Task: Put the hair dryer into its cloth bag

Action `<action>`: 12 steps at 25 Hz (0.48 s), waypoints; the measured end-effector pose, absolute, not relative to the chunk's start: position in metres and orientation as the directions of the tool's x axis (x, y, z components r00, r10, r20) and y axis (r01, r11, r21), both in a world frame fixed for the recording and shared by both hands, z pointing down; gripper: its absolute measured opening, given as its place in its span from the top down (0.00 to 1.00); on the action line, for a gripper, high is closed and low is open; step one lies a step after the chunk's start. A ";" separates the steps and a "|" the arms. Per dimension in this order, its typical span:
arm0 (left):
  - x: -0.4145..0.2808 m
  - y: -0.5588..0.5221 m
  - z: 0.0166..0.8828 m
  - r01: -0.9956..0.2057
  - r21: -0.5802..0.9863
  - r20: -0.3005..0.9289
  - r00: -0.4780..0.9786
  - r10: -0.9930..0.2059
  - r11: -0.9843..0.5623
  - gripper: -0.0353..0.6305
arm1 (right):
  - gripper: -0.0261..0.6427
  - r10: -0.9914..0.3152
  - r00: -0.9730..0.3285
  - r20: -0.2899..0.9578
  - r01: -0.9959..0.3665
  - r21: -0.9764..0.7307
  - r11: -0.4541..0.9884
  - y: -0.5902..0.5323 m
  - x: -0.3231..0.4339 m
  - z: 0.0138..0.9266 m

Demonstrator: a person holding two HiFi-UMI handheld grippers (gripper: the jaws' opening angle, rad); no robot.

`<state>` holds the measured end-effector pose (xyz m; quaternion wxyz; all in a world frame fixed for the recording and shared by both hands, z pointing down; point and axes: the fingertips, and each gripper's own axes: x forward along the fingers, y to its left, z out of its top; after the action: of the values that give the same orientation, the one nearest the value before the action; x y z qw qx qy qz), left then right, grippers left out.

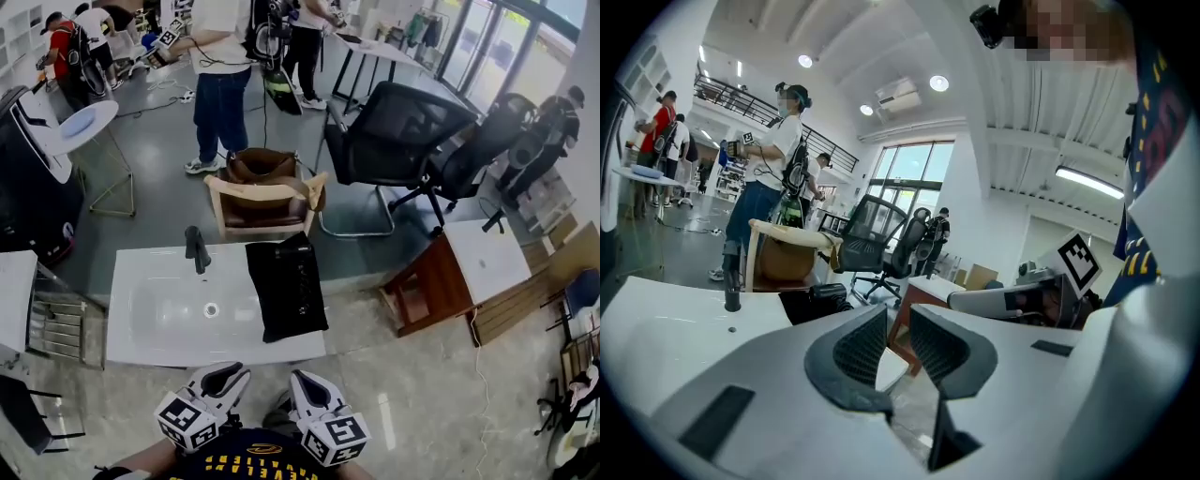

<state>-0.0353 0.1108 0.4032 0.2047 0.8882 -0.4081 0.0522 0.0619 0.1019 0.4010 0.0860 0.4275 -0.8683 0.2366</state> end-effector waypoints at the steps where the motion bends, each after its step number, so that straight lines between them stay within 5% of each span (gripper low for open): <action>1: -0.028 0.102 0.404 -0.750 0.321 0.264 0.658 -0.705 -0.579 0.83 | 0.95 -0.701 -0.619 0.355 -0.783 -0.346 0.516 0.092 0.071 0.403; 12: 0.010 0.037 0.399 -0.802 0.299 0.273 0.591 -0.760 -0.516 0.83 | 0.95 -0.654 -0.607 0.452 -0.794 -0.391 0.466 0.019 0.128 0.453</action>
<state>0.0104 0.0374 0.3989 0.1999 0.8691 -0.4493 0.0536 0.1276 0.0192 0.4526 0.1198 0.4269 -0.8477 0.2911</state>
